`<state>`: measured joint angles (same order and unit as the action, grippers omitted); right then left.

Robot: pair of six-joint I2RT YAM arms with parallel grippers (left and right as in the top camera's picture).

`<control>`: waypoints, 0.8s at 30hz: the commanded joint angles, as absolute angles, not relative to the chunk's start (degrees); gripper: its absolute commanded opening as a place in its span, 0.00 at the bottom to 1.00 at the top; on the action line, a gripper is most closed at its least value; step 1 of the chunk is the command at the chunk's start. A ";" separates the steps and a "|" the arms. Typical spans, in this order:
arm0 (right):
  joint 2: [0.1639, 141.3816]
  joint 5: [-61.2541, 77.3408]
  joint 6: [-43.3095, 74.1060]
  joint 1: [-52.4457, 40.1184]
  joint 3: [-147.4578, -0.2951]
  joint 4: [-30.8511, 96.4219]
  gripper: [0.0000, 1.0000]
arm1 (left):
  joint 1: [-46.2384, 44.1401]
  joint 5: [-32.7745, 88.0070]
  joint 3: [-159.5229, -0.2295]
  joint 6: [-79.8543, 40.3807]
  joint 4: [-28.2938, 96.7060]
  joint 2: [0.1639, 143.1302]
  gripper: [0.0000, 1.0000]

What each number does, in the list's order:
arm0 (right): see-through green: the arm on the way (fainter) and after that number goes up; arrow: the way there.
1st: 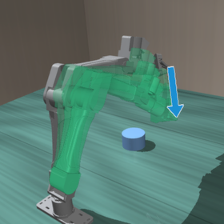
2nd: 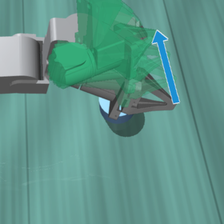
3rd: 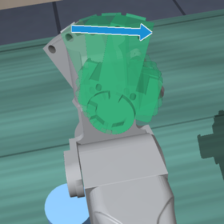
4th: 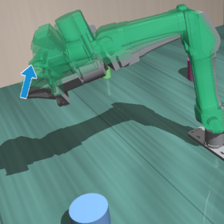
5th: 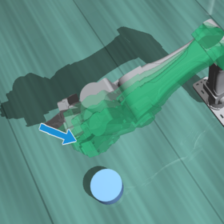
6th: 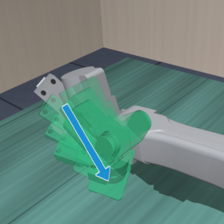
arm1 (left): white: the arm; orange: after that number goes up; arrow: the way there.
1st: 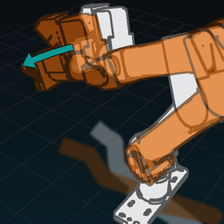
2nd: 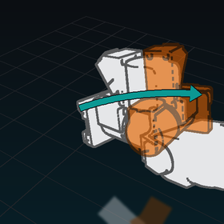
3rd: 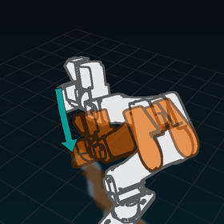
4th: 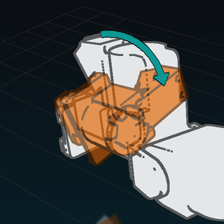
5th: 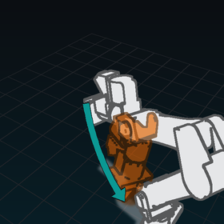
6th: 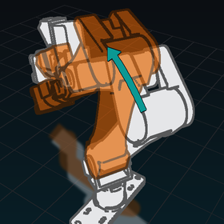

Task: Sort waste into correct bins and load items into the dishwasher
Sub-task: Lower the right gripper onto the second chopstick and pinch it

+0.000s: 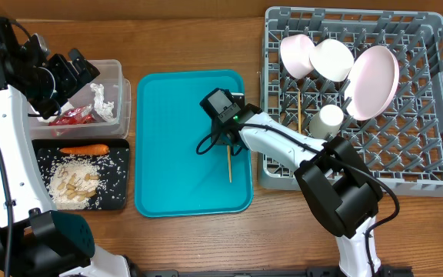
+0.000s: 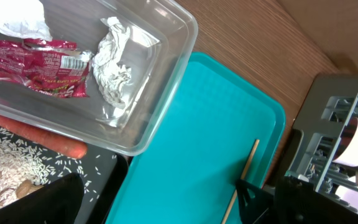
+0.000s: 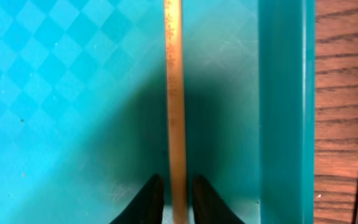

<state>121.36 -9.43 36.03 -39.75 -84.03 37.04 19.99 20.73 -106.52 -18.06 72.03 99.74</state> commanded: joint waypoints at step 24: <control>123.42 -8.69 36.03 -39.51 -83.64 36.36 0.04 | 19.86 20.34 -107.77 -18.85 71.96 98.61 1.00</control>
